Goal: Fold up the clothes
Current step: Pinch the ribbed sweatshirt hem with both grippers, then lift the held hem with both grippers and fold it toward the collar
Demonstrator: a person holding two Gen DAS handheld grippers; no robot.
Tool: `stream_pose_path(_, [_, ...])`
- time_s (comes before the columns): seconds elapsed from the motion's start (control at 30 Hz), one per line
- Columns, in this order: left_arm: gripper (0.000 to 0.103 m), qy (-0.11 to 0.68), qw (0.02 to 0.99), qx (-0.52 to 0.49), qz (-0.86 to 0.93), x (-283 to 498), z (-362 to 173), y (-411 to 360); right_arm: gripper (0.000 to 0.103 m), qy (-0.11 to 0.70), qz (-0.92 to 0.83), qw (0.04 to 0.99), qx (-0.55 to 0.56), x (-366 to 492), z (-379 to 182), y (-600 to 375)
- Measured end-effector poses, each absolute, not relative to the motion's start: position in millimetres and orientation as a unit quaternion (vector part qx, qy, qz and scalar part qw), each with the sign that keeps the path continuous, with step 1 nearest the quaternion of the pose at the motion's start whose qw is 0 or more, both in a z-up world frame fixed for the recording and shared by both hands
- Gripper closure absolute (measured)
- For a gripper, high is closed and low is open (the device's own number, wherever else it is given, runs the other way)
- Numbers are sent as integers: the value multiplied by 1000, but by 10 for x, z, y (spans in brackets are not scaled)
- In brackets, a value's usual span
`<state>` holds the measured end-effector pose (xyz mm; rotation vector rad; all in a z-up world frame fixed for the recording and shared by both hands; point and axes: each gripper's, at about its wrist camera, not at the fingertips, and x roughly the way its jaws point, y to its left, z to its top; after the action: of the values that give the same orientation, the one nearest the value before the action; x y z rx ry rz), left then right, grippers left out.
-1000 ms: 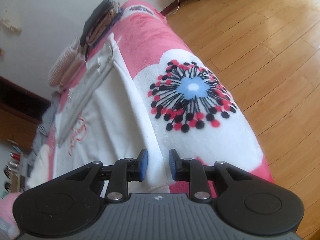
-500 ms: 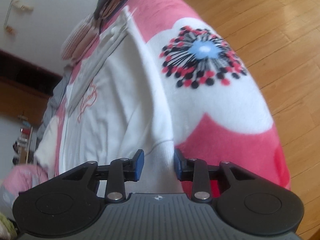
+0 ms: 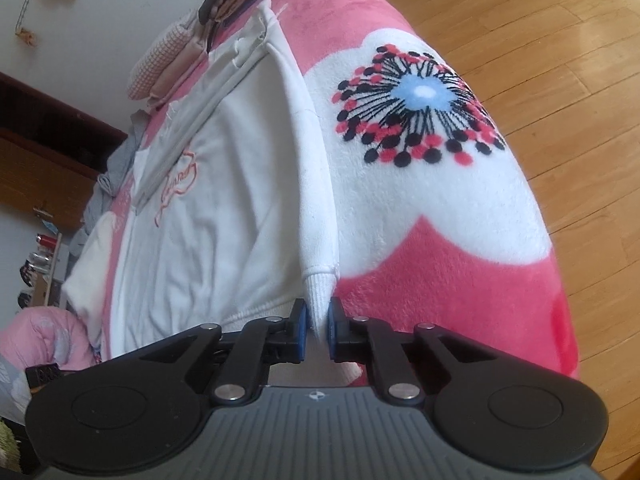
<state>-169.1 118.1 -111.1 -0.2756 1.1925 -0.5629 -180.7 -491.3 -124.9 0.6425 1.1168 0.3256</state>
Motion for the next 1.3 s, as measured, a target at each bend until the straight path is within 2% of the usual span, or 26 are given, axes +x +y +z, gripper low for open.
stream_pose_path(0.13, [98, 510, 808, -109, -274, -1768, -894, 1122, 97, 497, 163, 795, 309, -1851, -1161, -4914])
stream_pose_path(0.37, [98, 480, 820, -168, -261, -1612, -643, 1225, 97, 441, 195, 814, 324, -1732, -802, -4859])
stream_pose_path(0.57, [98, 425, 855, -170, -246, -1344, -405, 1278, 97, 384, 236, 832, 325, -1376, -488, -4679])
stream_pose_path(0.87, [98, 359, 889, -210, -192, -603, -286, 1496, 97, 317, 254, 844, 351, -713, -387, -4557])
stream_pose_path(1.3, [98, 308, 909, -255, -118, 744, -251, 1643, 97, 277, 245, 857, 360, 679, -392, -4443])
